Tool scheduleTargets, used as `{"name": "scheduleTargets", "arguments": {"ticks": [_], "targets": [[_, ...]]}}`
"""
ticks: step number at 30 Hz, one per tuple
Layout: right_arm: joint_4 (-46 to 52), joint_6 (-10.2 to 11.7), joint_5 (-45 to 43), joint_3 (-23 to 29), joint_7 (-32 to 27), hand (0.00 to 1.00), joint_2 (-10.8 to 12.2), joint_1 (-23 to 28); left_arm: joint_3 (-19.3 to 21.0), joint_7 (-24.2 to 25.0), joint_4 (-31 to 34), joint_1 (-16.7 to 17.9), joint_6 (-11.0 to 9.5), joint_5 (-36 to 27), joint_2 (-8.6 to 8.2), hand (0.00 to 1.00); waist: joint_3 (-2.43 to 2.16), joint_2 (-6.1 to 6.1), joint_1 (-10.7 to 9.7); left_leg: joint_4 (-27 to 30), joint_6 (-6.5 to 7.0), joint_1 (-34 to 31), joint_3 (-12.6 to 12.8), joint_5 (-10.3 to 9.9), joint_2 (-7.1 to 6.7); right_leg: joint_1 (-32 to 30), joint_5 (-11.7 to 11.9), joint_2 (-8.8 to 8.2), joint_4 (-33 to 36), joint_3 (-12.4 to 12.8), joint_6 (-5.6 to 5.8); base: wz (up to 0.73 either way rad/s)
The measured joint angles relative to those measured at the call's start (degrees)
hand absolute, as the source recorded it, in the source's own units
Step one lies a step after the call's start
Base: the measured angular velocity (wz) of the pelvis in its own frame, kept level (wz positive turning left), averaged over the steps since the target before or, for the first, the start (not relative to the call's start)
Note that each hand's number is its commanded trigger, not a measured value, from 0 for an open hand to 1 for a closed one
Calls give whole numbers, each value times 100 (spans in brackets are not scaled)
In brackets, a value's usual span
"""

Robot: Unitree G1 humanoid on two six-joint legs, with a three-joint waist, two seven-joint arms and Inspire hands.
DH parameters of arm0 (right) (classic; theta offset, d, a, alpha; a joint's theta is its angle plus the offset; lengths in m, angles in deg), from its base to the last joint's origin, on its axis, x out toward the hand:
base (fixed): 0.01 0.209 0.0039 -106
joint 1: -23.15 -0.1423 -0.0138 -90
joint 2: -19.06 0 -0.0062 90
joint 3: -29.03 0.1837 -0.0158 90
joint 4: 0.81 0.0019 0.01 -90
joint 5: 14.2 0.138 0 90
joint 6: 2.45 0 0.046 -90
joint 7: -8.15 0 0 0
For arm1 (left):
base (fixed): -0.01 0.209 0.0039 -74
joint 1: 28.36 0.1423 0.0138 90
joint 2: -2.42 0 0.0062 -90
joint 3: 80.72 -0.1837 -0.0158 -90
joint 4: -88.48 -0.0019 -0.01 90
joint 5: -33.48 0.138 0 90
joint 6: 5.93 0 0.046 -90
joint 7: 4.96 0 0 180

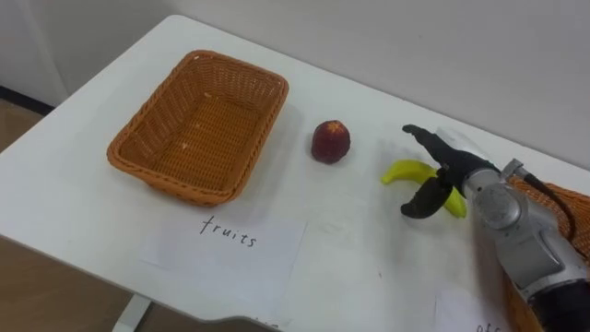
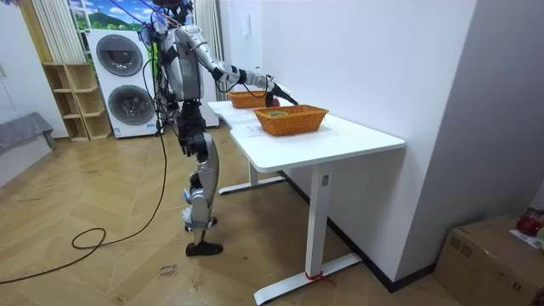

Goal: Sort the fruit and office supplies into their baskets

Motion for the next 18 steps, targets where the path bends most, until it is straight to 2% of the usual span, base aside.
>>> {"name": "scheduleTargets", "arguments": {"ticks": [7, 9, 18], "targets": [[-342, -14, 26, -3, -67, 0, 0, -6, 9, 4, 2, 23, 111, 0, 0, 0, -5, 22, 24, 8, 0, -3, -11, 0, 0, 6, 0, 0, 1, 7, 0, 0], [-418, -16, 46, -3, -91, 0, 0, -43, 9, 4, 2, 21, 147, 0, 0, 0, -22, 32, 5, 10, 0, -3, -10, 0, 0, 8, 0, 0, 0, 11, 0, 0], [-611, -60, 6, -2, -96, 0, 0, -84, 13, -1, 1, 29, 164, -7, 0, 0, -27, 44, -3, 40, -1, -16, -10, 0, 0, 29, 0, -1, 2, -10, 0, 0]]}}
